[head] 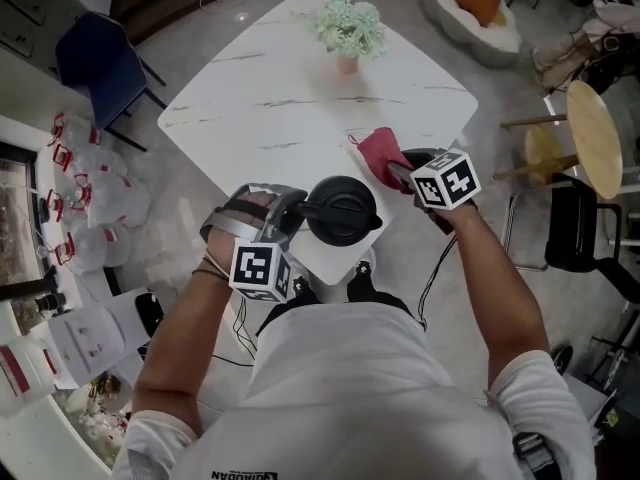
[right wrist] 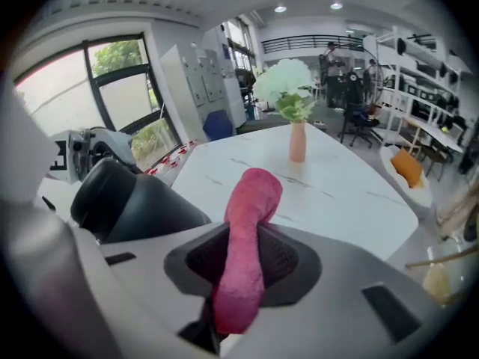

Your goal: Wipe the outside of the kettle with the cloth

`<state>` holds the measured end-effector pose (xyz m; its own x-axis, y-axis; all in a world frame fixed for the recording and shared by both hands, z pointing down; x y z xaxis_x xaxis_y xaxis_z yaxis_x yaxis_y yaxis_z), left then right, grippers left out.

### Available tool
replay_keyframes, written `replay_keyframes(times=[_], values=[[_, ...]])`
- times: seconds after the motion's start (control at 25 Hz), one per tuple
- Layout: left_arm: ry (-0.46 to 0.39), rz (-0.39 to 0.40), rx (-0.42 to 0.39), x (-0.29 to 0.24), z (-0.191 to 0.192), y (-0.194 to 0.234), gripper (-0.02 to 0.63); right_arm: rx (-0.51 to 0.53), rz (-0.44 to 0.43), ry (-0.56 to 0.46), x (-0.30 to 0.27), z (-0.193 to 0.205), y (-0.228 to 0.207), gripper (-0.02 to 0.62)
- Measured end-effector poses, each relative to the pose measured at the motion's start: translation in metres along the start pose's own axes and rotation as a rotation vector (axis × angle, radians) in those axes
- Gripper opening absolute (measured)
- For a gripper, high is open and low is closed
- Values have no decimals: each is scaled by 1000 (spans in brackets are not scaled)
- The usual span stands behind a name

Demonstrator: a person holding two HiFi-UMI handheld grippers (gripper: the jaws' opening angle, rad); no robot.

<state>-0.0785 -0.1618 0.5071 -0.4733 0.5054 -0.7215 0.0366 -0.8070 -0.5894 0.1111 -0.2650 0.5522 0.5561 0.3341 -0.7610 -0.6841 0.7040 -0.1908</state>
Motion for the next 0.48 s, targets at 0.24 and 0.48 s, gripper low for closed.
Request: replay_keyframes(times=[0.24, 0.48], values=[[43, 36, 217, -5, 28, 9, 121, -175, 13, -145, 37, 19, 22, 100], [7, 86, 266, -12, 34, 14, 123, -293, 32, -218, 48, 32, 48, 100]])
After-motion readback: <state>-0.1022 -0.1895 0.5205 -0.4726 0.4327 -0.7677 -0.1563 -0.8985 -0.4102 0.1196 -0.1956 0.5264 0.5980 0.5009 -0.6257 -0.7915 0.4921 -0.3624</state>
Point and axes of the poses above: the fingertips, and each gripper's own axes: x backward along the fingers, y to its left, z out of its underside, the point moved 3 cm from there along x, backward along the fingers, and after that the axes turned 1 degree about -y, right-handed, at the moved point
